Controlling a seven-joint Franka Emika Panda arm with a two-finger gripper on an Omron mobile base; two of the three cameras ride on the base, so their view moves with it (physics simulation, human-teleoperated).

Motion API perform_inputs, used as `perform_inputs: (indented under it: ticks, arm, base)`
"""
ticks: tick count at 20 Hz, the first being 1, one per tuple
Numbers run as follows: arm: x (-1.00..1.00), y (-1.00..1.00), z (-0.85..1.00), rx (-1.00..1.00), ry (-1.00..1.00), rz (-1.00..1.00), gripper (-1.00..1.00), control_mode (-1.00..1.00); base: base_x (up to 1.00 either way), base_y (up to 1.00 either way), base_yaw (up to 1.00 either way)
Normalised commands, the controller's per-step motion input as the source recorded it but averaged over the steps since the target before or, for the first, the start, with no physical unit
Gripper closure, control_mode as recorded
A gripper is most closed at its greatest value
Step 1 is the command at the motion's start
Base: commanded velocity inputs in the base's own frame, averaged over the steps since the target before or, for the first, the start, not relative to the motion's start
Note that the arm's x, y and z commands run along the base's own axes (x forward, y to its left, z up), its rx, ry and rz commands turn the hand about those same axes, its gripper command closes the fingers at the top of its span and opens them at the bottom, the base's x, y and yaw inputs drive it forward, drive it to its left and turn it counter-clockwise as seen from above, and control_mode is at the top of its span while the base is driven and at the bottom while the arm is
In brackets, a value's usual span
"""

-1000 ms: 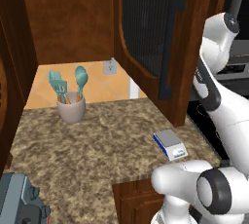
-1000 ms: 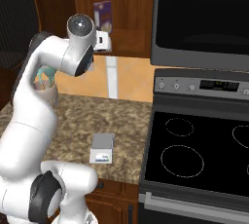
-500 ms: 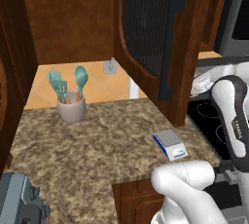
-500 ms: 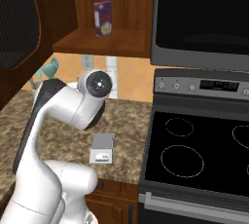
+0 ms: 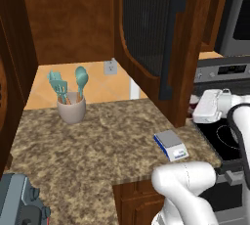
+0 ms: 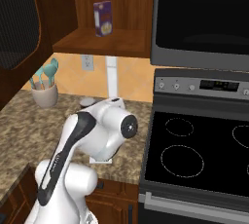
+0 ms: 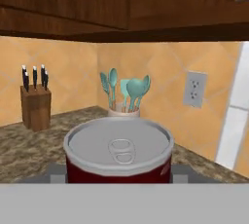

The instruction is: Pick the canned food and place it on the digital scale for weighing, and close the cabinet.

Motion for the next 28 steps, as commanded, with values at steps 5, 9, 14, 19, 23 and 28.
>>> perform_inputs:
  ticks: [5,9,14,19,23,28]
  arm:
    - [0.43,-0.18,-0.46,0.04,0.08,0.32,1.0,-1.0]
    - [0.48,0.0,-0.56,0.0,0.0,0.3,1.0,-1.0]
    - [0.41,-0.01,-0.59,0.0,0.0,0.27,1.0,-1.0]
    - [0.27,-0.02,-0.53,0.0,0.0,0.22,1.0,-1.0]
    - [0.39,-0.04,-0.3,0.0,0.01,0.02,1.0,-1.0]
    - [0.41,0.0,-0.39,0.0,0.01,0.0,1.0,-1.0]
  base:
    - [0.0,0.0,0.0]
    - [0.0,0.0,0.0]
    - [0.0,0.0,0.0]
    - [0.0,0.0,0.0]
    - [0.0,0.0,0.0]
    - [0.0,0.0,0.0]
